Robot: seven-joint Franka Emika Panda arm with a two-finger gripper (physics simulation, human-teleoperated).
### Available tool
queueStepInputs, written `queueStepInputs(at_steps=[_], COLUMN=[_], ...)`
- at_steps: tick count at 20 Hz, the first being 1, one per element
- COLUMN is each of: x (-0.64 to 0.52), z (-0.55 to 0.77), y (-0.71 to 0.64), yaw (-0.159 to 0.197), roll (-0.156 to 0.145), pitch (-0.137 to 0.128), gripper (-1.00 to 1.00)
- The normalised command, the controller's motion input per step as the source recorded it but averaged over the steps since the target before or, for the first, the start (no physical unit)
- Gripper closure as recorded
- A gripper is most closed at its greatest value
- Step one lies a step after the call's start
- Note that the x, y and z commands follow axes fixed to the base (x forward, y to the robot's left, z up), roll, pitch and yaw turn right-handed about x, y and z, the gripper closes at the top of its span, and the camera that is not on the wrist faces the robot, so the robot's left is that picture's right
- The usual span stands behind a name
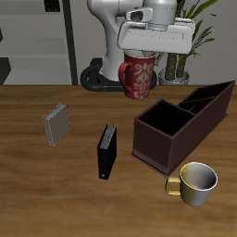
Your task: Place the red mug into the left desk caddy's right compartment and place the yellow book into the left desk caddy's back compartment
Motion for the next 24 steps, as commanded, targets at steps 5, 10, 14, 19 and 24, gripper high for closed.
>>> queueStepInputs(at_steps=[5, 10, 14, 19, 24], x=[-0.1, 0.12, 0.13, 0.08, 0.06], z=[-0.07, 0.02, -0.14, -0.19, -0.11], y=[0.68, 0.28, 0.17, 0.11, 0.13], yaw=[0.069, 0.008, -0.025, 0.011, 0.034], roll=[0.112, 0.012, 0.008, -0.033, 0.016], pitch=[-0.005, 0.018, 0.04, 0.014, 0.001], gripper=[1.0, 1.0, 1.0, 1.0, 1.0])
